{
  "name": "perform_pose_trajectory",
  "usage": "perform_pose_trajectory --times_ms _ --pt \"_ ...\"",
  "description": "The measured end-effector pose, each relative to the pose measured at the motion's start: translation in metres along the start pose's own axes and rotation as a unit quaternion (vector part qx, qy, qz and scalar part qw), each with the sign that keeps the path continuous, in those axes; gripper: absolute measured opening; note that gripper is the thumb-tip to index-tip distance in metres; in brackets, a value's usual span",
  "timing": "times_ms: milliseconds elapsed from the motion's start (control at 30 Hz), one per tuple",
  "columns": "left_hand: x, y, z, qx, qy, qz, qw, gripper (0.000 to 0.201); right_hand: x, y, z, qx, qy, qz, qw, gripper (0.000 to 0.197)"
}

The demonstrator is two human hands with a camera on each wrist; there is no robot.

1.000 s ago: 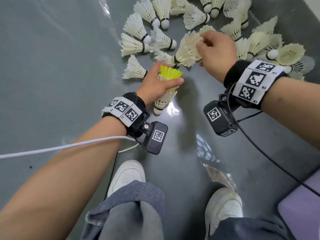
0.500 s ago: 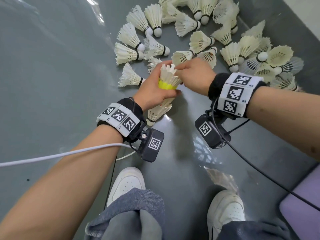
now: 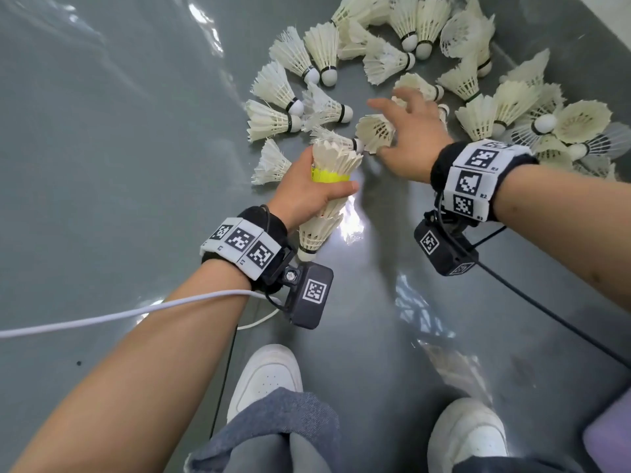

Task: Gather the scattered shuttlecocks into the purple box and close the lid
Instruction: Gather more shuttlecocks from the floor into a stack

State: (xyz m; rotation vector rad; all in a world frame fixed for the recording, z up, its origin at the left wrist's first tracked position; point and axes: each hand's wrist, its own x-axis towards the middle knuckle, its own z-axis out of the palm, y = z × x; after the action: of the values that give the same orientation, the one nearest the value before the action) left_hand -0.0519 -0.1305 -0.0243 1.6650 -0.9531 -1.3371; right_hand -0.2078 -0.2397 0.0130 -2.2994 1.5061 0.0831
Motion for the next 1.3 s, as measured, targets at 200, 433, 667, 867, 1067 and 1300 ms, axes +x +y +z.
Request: perform_pose_trajectory --times_ms 200,433,667,867,1067,1300 --pt "0.002 0.001 0.001 0.003 -0.007 -0.003 1.0 0.082 0.018 0.007 0.007 -0.161 -0.106 -0.079 0.978 0.079" --pt "-0.003 -0.002 0.001 0.023 -0.019 0.046 0.999 0.075 0.006 0.017 0.002 -0.085 0.017 -0.05 0.995 0.056" --pt "-0.001 -0.003 0.01 0.007 -0.003 0.028 1.0 0.07 -0.008 -0.01 -0.017 0.292 0.074 0.081 0.95 0.046" --pt "-0.002 0.001 0.011 0.017 -0.005 0.045 0.999 0.075 -0.017 -0.034 -0.013 0.258 -0.039 0.012 0.965 0.061" --pt "-0.005 0.005 0.005 -0.018 -0.013 0.043 0.999 0.056 -0.026 -0.052 -0.018 0.18 -0.125 -0.056 0.974 0.066" --pt "-0.007 -0.004 -0.008 -0.059 0.008 0.016 0.998 0.041 0.003 -0.05 -0.005 0.205 -0.017 -0.029 0.978 0.036"
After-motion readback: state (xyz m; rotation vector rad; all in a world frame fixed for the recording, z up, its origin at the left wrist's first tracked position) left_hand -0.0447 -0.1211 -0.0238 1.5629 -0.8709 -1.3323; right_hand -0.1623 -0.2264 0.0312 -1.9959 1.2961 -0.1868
